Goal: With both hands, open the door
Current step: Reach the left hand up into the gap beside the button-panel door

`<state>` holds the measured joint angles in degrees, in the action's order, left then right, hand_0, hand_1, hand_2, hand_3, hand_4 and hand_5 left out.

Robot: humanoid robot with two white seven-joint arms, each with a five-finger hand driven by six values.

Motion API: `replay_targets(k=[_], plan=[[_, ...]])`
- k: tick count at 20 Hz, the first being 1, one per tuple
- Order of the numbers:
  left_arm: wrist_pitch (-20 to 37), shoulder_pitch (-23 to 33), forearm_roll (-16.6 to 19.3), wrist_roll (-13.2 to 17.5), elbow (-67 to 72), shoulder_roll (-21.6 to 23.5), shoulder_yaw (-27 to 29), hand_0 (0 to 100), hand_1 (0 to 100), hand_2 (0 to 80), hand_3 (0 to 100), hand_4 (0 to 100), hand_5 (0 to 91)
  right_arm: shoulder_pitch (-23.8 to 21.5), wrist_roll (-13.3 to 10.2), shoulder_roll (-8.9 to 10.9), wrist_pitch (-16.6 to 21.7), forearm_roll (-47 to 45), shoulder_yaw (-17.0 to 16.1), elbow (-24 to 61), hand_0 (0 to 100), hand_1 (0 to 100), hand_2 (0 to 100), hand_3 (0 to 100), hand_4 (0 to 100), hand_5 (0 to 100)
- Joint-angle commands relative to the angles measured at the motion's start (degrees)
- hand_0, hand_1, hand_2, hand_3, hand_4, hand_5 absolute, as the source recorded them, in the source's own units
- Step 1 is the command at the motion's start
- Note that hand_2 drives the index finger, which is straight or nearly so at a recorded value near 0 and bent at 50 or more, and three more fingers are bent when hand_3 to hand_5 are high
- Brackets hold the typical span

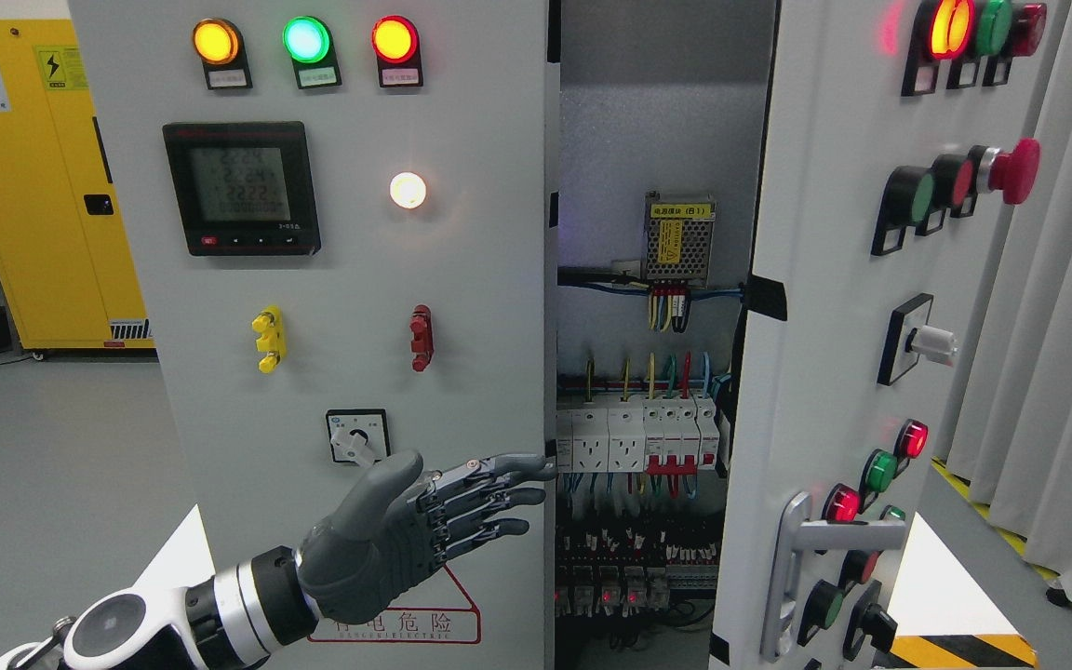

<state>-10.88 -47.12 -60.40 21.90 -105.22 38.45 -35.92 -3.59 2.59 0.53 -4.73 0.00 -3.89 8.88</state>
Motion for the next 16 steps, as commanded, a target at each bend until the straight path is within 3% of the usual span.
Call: replay_targets(k=[1, 5, 12, 14, 16], plan=[[-1.9, -8.9, -3.8, 0.0, 2.5, -4.9, -2.5, 0, 0, 0.0, 0, 0, 0.0, 0.0, 0.0, 1.4, 0.0, -0.1, 0.0, 0.0, 21, 7, 0, 0, 0, 0], [-1.8, -14.0, -4.9, -0.2, 4.3, -7.0, -7.6, 0, 0, 0.0, 0, 0, 0.0, 0.0, 0.0, 1.4, 0.0, -0.1, 0.0, 0.0, 21, 7, 0, 0, 0, 0], [-5.9, -20.2, -12.1, 0.6, 13.0, -14.2, -9.7, 0, 0, 0.0, 0, 0, 0.0, 0.0, 0.0, 1.4, 0.0, -0.1, 0.0, 0.0, 21, 7, 0, 0, 0, 0], [-6.6, -20.3, -13.2, 2.1, 15.0, -15.2, -10.4, 0, 0, 0.0, 0, 0, 0.0, 0.0, 0.0, 1.4, 0.0, -0.1, 0.0, 0.0, 21, 7, 0, 0, 0, 0], [-6.6, -20.4, -13.2, 5.9, 16.4, -16.0, -10.5, 0, 0, 0.0, 0, 0, 0.0, 0.0, 0.0, 1.4, 0.0, -0.1, 0.0, 0.0, 21, 7, 0, 0, 0, 0]])
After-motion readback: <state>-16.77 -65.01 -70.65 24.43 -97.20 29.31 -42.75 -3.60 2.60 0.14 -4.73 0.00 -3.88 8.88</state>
